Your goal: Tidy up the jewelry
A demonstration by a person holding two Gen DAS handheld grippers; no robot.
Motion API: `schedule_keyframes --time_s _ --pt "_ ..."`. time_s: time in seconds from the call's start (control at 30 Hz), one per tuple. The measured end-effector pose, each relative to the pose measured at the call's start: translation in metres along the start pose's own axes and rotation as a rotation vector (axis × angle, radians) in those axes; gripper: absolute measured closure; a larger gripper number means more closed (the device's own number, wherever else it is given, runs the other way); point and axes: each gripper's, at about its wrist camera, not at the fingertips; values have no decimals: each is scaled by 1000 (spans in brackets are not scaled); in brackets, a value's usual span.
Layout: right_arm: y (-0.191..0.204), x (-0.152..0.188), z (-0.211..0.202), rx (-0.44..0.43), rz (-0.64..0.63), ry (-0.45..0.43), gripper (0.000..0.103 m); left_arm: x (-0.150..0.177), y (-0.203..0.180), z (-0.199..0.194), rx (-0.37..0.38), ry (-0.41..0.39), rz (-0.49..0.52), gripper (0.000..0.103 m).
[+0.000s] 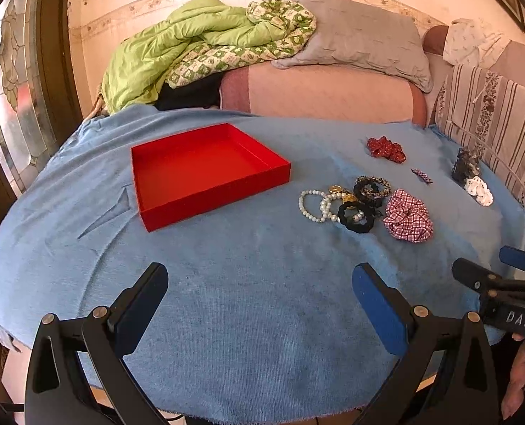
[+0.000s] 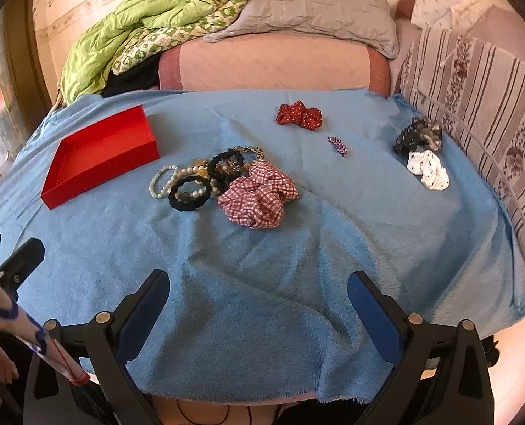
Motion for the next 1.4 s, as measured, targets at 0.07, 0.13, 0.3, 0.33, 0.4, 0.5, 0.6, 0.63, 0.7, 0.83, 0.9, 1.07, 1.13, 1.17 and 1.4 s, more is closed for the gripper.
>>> schedule_keyframes --time_s 0.07,0.13,0.3,0.33,0.4,0.5,0.6,0.63,0.7,0.83,0.9,1.07,1.13,1.17,1.4 --pt "-8 -3 2 -8 24 1 5 -1 0 4 9 8 -4 0" --pt "-15 -3 4 -18 41 3 8 -2 0 9 22 17 -6 0" --pt "-34 -12 8 -61 84 -10 19 -6 -5 27 78 57 -12 0" --pt "-37 -14 9 -69 90 -11 22 -7 -6 31 91 63 -14 0" --pt "-43 -20 14 -86 98 -9 24 -10 -10 39 108 76 -12 0" --pt "-47 -28 24 -131 102 -1 25 -14 -17 50 154 95 7 0" --pt "-43 -40 39 -170 96 16 25 -19 -25 60 171 104 28 0" --pt "-43 -43 45 -182 97 23 25 -20 -29 64 176 108 34 0" --pt "-39 -51 62 -200 93 49 25 -23 -34 70 180 115 45 0" --pt "-38 -58 97 -189 103 105 25 -28 -44 82 198 134 71 0" --pt "-42 -57 110 -171 106 128 41 -30 -50 88 204 143 89 0" --pt "-57 -58 115 -186 149 112 88 -36 -69 101 228 156 131 0" --pt "-61 -61 107 -177 140 80 88 -38 -76 109 239 177 124 0" --pt "-62 -61 105 -173 139 71 88 -39 -80 113 250 187 119 0" --pt "-75 -62 101 -185 176 71 88 -41 -110 137 230 223 159 19"
Point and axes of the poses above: each gripper's, at about its wrist camera, not at the fingertips, and z roughly the way its jaws point, y to its left, x to its underside, and after that the axes turned 11 degrees about -x, right-handed
